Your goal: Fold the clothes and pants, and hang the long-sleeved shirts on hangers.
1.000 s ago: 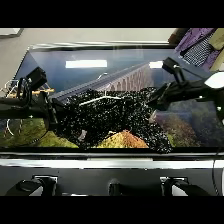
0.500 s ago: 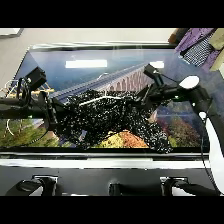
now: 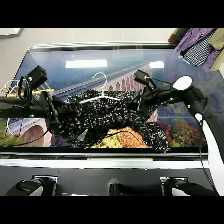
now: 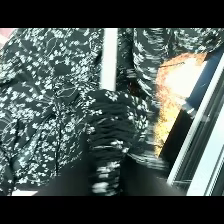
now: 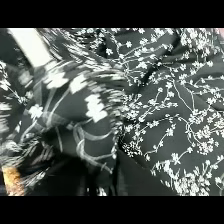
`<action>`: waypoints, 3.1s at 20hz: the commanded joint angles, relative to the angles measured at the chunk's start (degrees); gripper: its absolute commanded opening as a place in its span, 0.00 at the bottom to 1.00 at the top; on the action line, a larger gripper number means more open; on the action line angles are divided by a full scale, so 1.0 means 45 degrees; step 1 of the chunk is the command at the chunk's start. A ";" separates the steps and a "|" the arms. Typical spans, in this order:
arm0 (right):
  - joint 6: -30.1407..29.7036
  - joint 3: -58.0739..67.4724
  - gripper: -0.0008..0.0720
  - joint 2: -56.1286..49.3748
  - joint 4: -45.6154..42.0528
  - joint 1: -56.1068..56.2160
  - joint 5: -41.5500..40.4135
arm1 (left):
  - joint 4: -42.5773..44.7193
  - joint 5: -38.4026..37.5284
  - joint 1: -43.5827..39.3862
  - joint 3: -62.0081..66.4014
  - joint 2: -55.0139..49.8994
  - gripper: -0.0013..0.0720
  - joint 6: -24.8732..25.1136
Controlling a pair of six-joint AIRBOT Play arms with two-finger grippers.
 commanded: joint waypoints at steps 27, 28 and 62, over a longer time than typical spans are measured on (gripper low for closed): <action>2.0604 0.3866 0.06 0.9753 -2.2906 0.0015 0.6237 | 0.0510 0.5965 0.0010 0.0000 -0.0005 0.86 -1.0520; 2.0589 0.4235 0.06 0.9156 -2.3950 0.0015 0.6135 | 0.0510 0.5819 0.0010 0.0000 -0.0005 0.86 -1.0520; 2.4067 0.9894 0.06 0.1554 -2.1308 -1.2925 -0.2924 | 0.0520 0.5037 0.0000 -0.0005 -0.0461 0.86 -1.0739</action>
